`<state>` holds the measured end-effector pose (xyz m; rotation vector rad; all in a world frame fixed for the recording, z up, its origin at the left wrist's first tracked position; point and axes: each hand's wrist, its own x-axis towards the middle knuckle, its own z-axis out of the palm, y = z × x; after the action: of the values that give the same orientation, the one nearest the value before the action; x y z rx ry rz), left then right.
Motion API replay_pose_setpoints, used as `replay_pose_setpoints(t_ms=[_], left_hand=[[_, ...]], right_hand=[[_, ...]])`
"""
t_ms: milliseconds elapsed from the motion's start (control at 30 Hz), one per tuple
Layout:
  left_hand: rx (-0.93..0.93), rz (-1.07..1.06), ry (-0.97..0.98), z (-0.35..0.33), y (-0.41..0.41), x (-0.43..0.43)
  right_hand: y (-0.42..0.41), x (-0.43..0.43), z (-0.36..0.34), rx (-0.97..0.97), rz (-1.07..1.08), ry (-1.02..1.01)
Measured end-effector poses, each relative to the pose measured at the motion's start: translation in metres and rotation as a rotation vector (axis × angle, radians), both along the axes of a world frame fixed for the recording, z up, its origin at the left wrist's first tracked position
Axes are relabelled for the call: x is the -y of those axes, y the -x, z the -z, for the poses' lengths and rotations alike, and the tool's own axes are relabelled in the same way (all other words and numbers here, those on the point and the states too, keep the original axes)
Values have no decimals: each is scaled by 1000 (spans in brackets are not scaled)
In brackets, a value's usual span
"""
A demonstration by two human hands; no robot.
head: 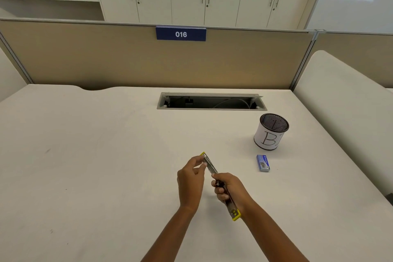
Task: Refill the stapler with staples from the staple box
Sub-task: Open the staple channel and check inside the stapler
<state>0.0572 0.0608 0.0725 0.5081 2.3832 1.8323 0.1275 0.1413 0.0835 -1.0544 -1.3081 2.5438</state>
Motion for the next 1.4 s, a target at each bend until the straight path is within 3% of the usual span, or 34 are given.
replay_pose_setpoints(t_ms=[133, 433, 900, 1067, 1167, 1233, 1400], left_hand=[[-49, -28, 60, -1, -2, -2], [89, -71, 48, -5, 0, -8], [353, 41, -90, 5, 19, -9], [104, 54, 255, 18, 27, -4], [57, 109, 335, 26, 29, -2], [200, 168, 227, 28, 31, -3], [823, 395, -196, 26, 24, -4]], right_hand=[[1, 1, 0, 2, 11, -57], [4, 0, 3, 13, -13, -185], [6, -10, 9, 111, 31, -108], [6, -16, 17, 145, 89, -34], [4, -18, 22, 166, 114, -31], [4, -20, 27, 171, 141, -49], [9, -21, 31, 146, 193, -91]])
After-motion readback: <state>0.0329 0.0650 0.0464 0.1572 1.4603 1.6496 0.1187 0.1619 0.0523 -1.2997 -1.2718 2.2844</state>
